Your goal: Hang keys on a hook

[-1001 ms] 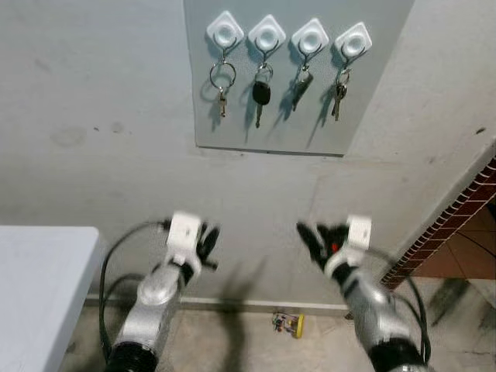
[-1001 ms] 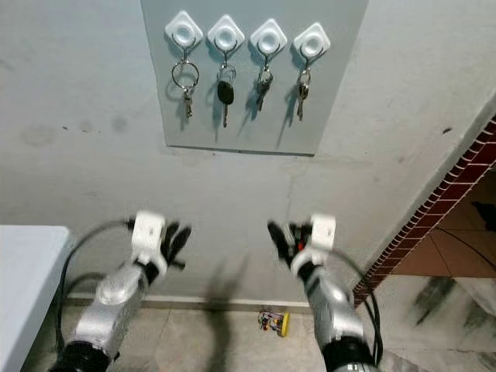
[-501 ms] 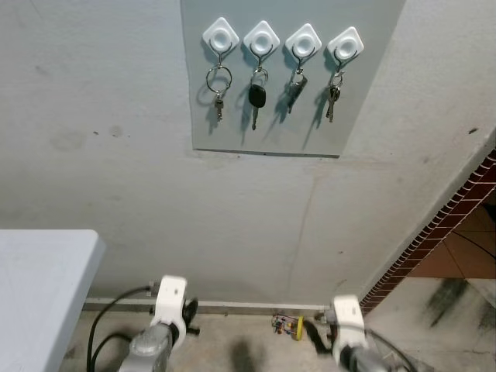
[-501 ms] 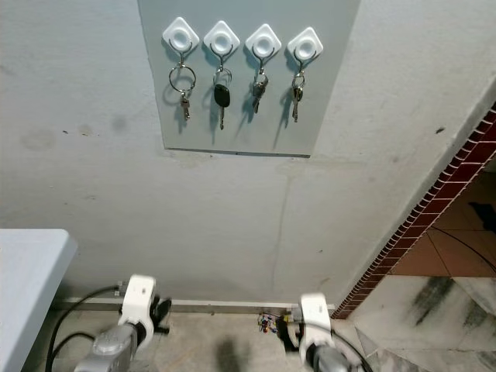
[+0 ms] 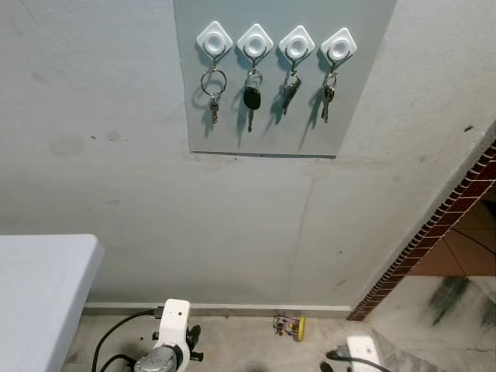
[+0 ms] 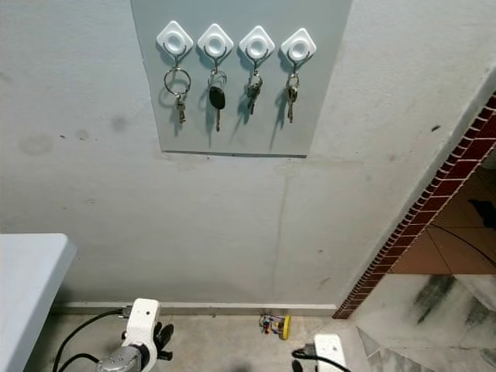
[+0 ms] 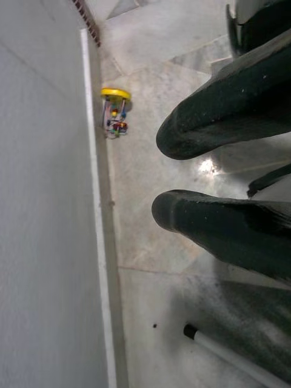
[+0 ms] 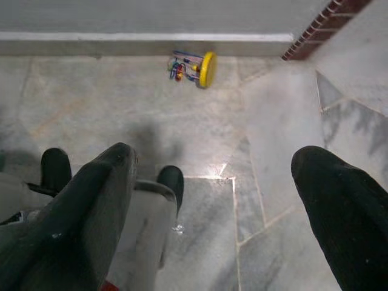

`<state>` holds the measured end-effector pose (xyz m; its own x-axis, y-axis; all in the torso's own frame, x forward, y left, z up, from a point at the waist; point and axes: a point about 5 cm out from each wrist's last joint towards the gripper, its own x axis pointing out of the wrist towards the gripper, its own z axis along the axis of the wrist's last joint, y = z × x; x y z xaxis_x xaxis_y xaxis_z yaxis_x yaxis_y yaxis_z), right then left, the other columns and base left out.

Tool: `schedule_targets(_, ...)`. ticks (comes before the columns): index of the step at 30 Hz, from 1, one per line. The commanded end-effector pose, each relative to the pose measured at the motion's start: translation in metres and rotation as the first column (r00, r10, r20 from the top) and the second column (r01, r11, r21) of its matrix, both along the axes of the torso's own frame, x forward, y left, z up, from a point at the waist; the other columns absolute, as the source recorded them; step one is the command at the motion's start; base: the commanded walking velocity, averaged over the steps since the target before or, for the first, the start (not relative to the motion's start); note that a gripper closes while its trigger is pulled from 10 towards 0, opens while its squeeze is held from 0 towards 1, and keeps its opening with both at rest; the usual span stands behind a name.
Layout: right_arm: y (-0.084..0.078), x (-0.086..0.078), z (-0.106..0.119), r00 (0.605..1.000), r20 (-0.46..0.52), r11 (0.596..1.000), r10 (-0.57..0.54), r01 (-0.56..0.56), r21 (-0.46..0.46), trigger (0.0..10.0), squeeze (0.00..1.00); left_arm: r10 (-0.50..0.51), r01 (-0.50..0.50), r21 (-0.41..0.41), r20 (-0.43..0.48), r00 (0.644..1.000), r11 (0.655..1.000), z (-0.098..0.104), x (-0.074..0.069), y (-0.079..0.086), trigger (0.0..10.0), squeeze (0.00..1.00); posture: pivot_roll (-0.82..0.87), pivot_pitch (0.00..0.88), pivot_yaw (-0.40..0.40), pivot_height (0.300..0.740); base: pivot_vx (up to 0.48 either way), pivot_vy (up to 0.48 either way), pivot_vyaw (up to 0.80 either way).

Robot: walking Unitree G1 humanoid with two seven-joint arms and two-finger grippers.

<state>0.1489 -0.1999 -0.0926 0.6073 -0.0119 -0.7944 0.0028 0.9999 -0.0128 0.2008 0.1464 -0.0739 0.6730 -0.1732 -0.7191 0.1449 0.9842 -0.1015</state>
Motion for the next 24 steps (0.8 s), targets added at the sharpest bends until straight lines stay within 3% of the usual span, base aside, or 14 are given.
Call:
schedule_targets(1,0.001,-0.001,-0.001,1.000,-0.002,1.000,-0.007,0.007,0.015,10.0,1.00,0.000,0.000,-0.002,-0.015,1.000,1.000,-0.003,-0.005,0.001,10.0,0.00,-0.06,0.000,0.014,0.740,0.000,0.000,0.00)
schedule_targets(3,0.002,-0.001,-0.001,1.000,-0.006,1.000,-0.010,0.010,0.016,10.0,1.00,0.008,-0.008,-0.010,-0.022,1.000,1.000,-0.004,-0.008,0.002,10.0,0.00,-0.07,0.000,0.016,0.740,0.000,0.000,0.00)
schedule_targets(4,0.002,-0.001,-0.001,1.000,-0.004,0.999,-0.018,0.018,0.026,10.0,0.61,0.016,-0.017,-0.016,-0.033,0.999,1.000,-0.006,-0.012,0.004,10.0,0.00,-0.07,0.000,0.016,0.740,0.000,0.000,0.00)
schedule_targets(5,0.002,-0.001,-0.001,1.000,-0.004,0.999,-0.018,0.018,0.026,10.0,0.61,0.016,-0.017,-0.016,-0.033,0.999,1.000,-0.006,-0.012,0.004,10.0,0.00,-0.07,0.000,0.016,0.740,0.000,0.000,0.00)
schedule_targets(6,0.003,-0.001,-0.001,1.000,-0.001,0.999,-0.024,0.024,0.030,10.0,0.00,0.022,-0.023,-0.020,-0.039,0.999,1.000,-0.007,-0.014,0.004,10.0,0.00,-0.07,0.000,0.016,0.740,0.000,0.000,0.00)
schedule_targets(12,0.004,-0.002,-0.002,1.000,-0.010,0.999,-0.021,0.021,0.034,10.0,0.00,0.029,-0.029,0.001,-0.061,0.998,1.000,-0.011,-0.023,0.010,10.0,0.00,-0.07,0.000,0.016,0.740,0.000,0.000,0.00)
schedule_targets(24,0.008,0.003,-0.001,1.000,-0.012,0.999,-0.008,0.009,0.040,10.0,0.00,0.044,-0.044,-0.002,-0.040,0.998,0.999,-0.008,-0.017,0.012,10.0,0.00,-0.05,0.000,0.008,0.740,0.000,0.000,0.00)
